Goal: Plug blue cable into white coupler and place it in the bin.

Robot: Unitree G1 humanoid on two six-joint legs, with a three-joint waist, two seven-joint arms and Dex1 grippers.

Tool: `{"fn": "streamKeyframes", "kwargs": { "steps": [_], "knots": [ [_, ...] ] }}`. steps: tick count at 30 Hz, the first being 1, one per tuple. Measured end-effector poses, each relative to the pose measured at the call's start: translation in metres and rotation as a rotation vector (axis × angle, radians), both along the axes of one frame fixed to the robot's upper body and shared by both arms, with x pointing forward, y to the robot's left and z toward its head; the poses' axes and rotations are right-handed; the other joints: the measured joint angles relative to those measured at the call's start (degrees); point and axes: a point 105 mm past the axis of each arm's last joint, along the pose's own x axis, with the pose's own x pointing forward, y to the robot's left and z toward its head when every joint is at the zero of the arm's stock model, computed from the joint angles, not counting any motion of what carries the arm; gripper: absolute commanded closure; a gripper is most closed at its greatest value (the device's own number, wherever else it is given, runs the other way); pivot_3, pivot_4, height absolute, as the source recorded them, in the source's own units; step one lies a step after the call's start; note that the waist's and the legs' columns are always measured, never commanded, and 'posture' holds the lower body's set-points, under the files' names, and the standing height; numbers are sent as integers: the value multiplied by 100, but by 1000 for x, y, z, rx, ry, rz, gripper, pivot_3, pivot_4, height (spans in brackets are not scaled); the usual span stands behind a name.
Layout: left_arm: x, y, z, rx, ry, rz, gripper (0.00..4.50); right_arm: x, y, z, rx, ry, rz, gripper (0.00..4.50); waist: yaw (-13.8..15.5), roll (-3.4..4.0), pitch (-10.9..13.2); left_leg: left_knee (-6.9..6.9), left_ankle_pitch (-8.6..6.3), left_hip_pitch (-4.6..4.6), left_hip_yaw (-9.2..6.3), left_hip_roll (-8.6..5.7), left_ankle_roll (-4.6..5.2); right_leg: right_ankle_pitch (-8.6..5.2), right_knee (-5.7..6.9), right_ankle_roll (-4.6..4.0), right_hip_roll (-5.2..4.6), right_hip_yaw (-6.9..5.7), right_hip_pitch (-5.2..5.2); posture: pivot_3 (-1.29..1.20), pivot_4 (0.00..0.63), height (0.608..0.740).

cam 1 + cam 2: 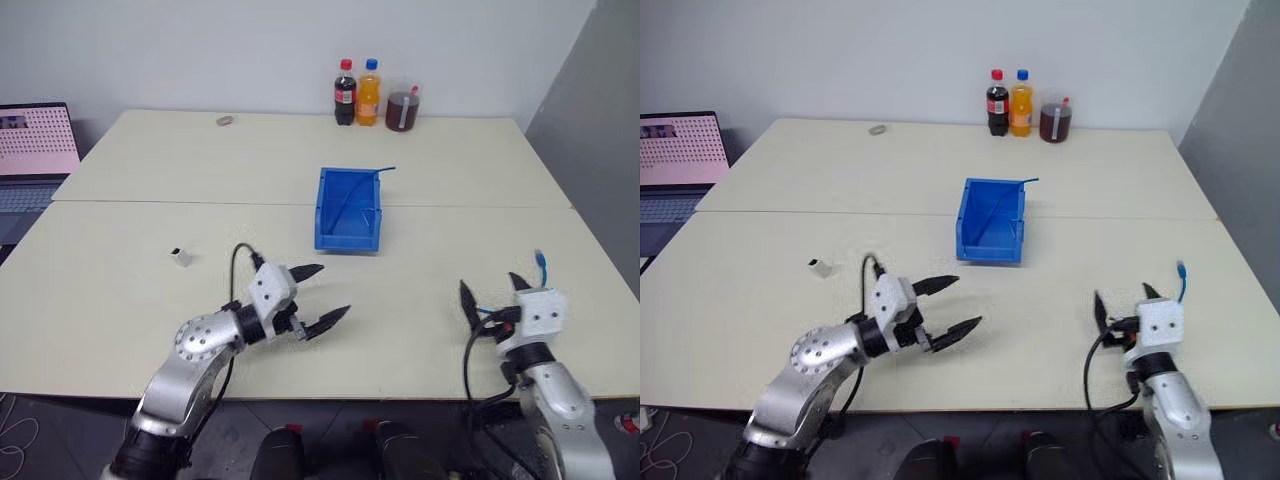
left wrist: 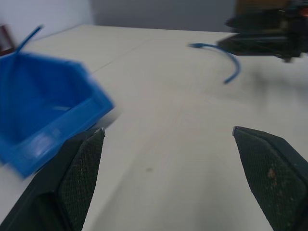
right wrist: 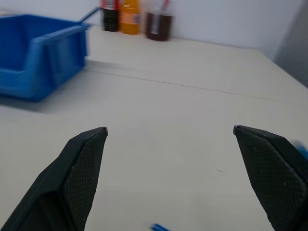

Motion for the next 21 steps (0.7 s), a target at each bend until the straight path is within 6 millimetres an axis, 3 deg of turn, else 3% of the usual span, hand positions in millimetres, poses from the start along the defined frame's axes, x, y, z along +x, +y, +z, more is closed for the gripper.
{"fn": "streamKeyframes", "kwargs": {
  "steps": [5,10,16,18,21],
  "knots": [
    [-2,-23,4,32,69,-178,0,4,-35,0,34,100,-155,33,-40,2,-1,0,0,1,-2,-1,0,0,2,0,4,2,0,0,150,740],
    [-9,-42,3,100,105,-358,0,38,-73,10,109,226,-265,33,-40,3,-1,4,1,1,-1,-7,2,5,1,6,4,9,1,0,150,740],
    [-12,-40,-14,158,156,-397,0,62,-96,-27,161,419,-306,33,-35,9,3,-2,0,-7,-1,-8,4,-4,-4,-2,6,9,-2,0,150,740],
    [-13,-38,-15,170,160,-400,0,67,-98,-29,153,443,-288,33,-35,9,3,-1,0,-8,-1,-8,4,-5,-5,-1,6,12,-3,0,150,740],
    [-14,-38,-16,172,164,-405,0,73,-100,-29,143,448,-276,560,-35,9,2,1,0,-8,-3,-8,4,-5,-4,1,6,9,-2,0,150,740]
  ]
}}
